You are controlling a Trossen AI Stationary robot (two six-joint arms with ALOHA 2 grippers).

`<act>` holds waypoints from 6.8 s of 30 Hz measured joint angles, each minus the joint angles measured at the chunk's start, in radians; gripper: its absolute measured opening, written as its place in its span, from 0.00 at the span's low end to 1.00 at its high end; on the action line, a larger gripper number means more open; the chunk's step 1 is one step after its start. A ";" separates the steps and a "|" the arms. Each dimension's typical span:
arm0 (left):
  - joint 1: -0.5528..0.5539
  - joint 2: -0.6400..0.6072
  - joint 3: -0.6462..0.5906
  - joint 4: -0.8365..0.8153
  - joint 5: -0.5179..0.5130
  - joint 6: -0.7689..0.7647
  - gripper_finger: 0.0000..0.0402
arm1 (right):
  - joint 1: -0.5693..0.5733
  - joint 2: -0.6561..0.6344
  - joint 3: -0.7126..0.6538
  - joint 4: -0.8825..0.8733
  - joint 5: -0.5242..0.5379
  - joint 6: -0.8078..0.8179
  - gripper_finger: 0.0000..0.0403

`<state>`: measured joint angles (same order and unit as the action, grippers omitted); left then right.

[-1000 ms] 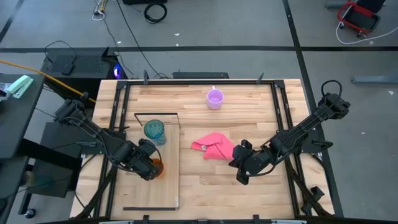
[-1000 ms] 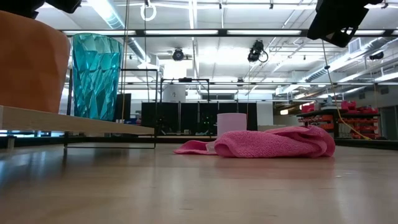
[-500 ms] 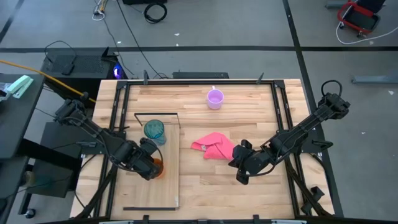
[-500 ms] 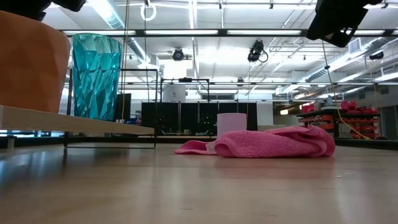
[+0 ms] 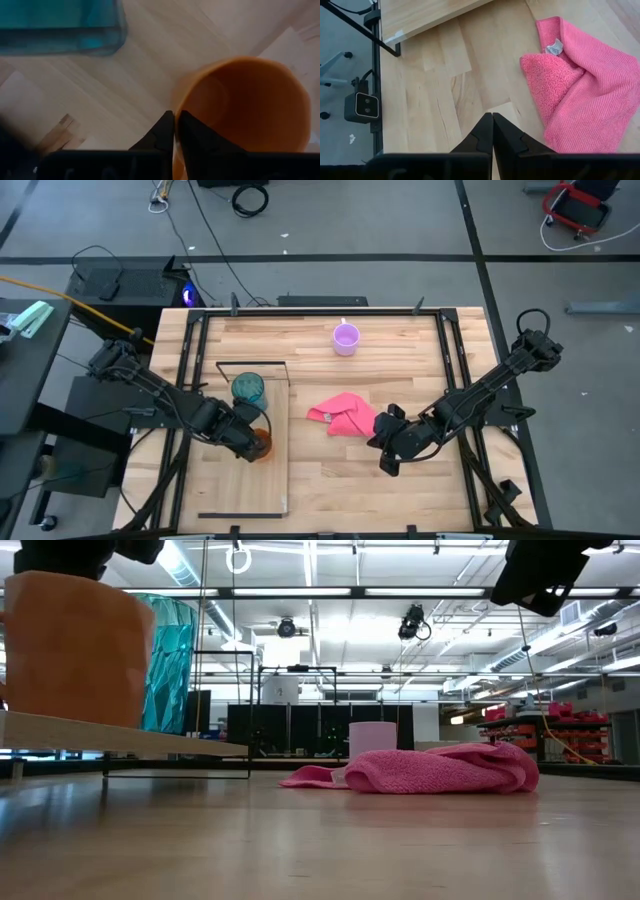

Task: Stack small to large cups/mugs on shelf
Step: Put the orange mug on the shelf, then put the violet mug on the shelf

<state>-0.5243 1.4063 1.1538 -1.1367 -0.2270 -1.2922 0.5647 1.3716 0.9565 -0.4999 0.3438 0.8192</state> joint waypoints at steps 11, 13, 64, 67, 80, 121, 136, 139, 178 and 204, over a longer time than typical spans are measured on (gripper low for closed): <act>-0.004 -0.055 0.000 0.004 0.003 -0.059 0.17 | -0.040 0.000 -0.001 0.089 -0.008 -0.055 0.03; -0.003 -0.078 0.000 0.010 0.002 -0.075 0.18 | -0.060 0.004 -0.001 0.127 -0.014 -0.083 0.03; -0.305 -0.011 0.000 -0.043 -0.059 -0.634 0.17 | -0.444 0.676 0.410 0.731 -0.477 -0.204 0.00; -0.301 -0.011 0.000 -0.043 -0.066 -0.635 0.17 | -0.438 0.688 0.410 0.734 -0.478 -0.194 0.00; -0.260 -0.011 0.000 -0.049 -0.068 -0.621 0.13 | -0.425 0.691 0.410 0.793 -0.483 -0.191 0.00; -0.233 -0.098 0.000 -0.066 -0.163 -0.536 0.12 | -0.372 0.682 0.425 0.685 -0.436 -0.224 0.00; -0.236 -0.114 0.000 -0.104 -0.230 -0.551 0.11 | -0.374 0.719 0.437 0.746 -0.412 -0.211 0.00; -0.236 -0.114 0.000 -0.102 -0.233 -0.556 0.11 | -0.372 0.766 0.494 0.747 -0.434 -0.211 0.00; -0.238 -0.173 0.000 -0.079 -0.709 -0.270 0.07 | -0.473 0.258 0.602 -0.114 -0.184 -0.140 0.05; -0.217 -0.481 0.000 0.084 -1.008 0.164 0.06 | -1.244 0.339 0.602 -0.468 -0.301 -0.355 0.16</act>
<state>-0.7417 0.9248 1.1542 -1.0523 -1.2346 -1.1283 -0.6797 1.7107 1.5585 -0.9674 0.0427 0.4644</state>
